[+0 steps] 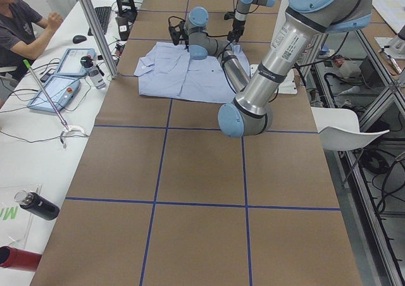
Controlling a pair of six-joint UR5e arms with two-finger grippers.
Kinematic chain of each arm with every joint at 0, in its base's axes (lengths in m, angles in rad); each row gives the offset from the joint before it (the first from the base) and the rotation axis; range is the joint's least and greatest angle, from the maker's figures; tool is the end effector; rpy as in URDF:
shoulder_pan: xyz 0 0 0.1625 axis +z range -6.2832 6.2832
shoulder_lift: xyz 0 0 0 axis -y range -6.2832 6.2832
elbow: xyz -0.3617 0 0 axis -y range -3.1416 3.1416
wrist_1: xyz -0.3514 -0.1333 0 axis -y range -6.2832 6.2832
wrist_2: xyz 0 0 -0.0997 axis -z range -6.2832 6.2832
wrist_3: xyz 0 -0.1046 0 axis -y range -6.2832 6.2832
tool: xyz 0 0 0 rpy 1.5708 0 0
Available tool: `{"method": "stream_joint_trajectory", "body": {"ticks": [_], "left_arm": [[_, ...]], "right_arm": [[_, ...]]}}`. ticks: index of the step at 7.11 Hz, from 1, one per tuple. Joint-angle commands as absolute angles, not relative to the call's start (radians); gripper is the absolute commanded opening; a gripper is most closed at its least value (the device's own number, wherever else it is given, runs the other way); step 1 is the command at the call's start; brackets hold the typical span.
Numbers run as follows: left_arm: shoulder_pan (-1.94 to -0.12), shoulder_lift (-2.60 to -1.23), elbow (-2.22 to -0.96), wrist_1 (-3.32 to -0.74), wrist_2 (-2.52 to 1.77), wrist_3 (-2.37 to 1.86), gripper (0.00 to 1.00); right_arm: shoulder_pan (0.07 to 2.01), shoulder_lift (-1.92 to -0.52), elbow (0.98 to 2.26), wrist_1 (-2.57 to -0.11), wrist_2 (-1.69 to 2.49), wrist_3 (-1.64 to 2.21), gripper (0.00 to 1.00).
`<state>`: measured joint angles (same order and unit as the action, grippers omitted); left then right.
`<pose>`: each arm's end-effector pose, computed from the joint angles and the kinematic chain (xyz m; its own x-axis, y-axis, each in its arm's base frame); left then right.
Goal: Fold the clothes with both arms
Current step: 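Move the left gripper down to the hem corner nearest the robot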
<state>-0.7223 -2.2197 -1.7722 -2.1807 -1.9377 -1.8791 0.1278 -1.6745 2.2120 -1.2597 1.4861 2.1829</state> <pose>0.3557 -0.4411 0.0983 -0.0272 -0.3536 -0.9350 0.3583 0.8698 -0.3393 -0.3871 -0.1931 0.3364 0.4275 0.6322 0.6463 -0.5322 0.7538 -0.3854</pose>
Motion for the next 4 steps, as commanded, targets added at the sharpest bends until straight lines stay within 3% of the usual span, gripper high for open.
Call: {"method": "stream_joint_trajectory", "body": {"ticks": [1, 4], "left_arm": [[-0.727, -2.22, -1.796, -2.137, -1.936, -1.879, 0.83], [-0.73, -2.218, -1.805, -2.132, -1.936, -1.867, 0.83]], "right_arm": [[0.098, -1.839, 2.201, -1.011, 1.46, 2.197, 0.88], [0.06, -1.795, 2.14, -0.992, 1.444, 2.321, 0.88]]}}
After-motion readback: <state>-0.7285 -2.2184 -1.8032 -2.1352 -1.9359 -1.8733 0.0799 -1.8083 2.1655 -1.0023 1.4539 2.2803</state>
